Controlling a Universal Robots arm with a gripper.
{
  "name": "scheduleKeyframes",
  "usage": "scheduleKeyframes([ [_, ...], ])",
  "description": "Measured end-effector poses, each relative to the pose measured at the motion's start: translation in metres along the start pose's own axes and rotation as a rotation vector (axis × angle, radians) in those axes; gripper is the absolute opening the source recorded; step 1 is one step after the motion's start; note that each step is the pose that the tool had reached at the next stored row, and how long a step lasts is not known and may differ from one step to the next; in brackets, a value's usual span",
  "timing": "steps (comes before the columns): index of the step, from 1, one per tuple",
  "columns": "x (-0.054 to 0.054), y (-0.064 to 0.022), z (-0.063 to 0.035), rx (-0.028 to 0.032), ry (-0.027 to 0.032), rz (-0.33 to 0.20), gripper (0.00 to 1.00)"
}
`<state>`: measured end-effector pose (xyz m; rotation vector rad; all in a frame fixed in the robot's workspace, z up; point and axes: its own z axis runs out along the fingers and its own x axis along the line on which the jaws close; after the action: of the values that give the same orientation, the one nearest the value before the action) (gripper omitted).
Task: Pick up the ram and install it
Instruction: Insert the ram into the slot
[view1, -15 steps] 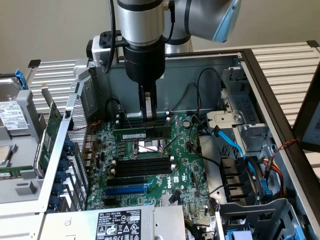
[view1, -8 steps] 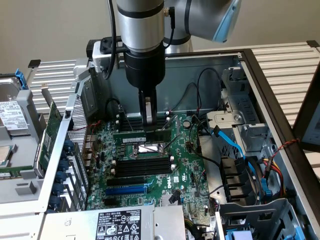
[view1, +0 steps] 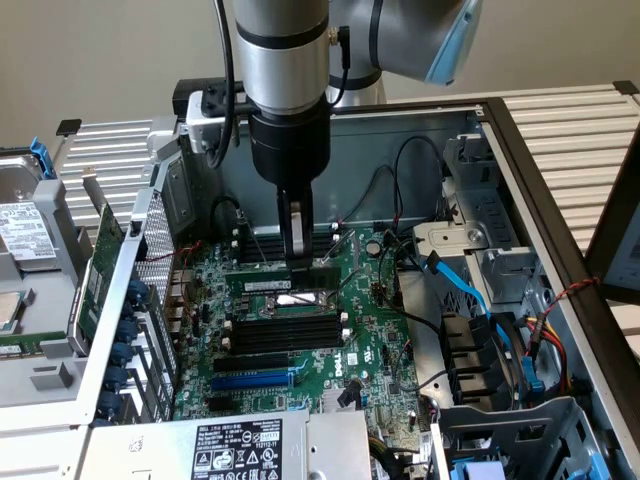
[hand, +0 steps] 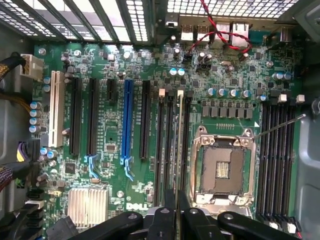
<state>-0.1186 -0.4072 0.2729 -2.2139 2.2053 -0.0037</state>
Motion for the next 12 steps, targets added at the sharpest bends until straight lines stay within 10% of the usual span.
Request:
scheduleKeyframes([
  [12, 0.0022, 0.0001, 0.0096, 0.0001, 0.0009, 0.0, 0.14],
])
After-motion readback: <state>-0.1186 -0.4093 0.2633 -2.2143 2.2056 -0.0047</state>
